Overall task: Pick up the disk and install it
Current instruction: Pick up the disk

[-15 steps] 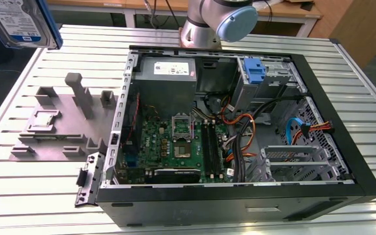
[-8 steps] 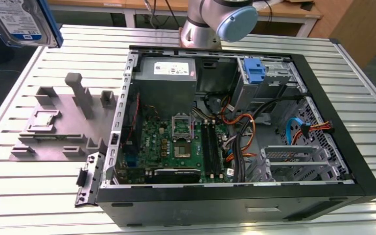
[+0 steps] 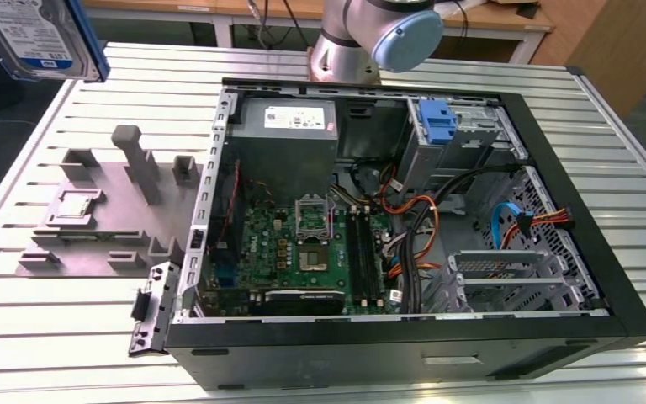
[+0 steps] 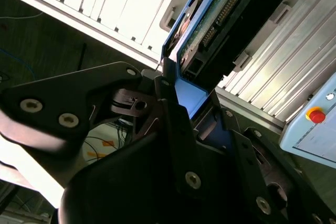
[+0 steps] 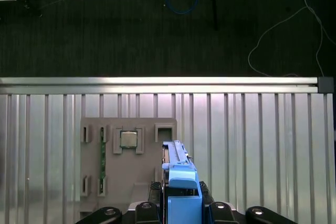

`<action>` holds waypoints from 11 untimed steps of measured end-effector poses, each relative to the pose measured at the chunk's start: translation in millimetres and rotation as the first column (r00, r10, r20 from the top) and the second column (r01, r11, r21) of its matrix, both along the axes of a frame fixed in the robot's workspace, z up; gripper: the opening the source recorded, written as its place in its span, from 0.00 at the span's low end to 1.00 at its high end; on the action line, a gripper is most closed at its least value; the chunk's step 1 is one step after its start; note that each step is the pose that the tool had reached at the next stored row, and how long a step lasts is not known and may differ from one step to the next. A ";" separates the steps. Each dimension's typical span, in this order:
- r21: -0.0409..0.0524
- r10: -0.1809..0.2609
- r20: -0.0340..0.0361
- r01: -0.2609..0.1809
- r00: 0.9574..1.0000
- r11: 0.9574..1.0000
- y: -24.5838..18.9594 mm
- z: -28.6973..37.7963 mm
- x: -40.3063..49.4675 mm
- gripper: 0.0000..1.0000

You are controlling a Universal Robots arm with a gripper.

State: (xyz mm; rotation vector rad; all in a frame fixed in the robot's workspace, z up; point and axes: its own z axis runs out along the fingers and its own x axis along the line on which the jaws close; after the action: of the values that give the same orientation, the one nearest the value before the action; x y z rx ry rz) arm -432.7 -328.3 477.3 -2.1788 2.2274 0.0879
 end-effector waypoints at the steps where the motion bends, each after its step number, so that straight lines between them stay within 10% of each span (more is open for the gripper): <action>1: 0.000 0.000 0.000 0.000 1.000 1.000 0.1 0.0 1.3 0.36; 11: 0.000 0.000 0.000 0.000 1.000 1.000 0.1 0.0 14.5 0.36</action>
State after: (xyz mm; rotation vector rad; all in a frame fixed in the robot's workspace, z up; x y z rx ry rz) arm -418.2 -328.3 477.3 -2.1786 2.2275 0.0879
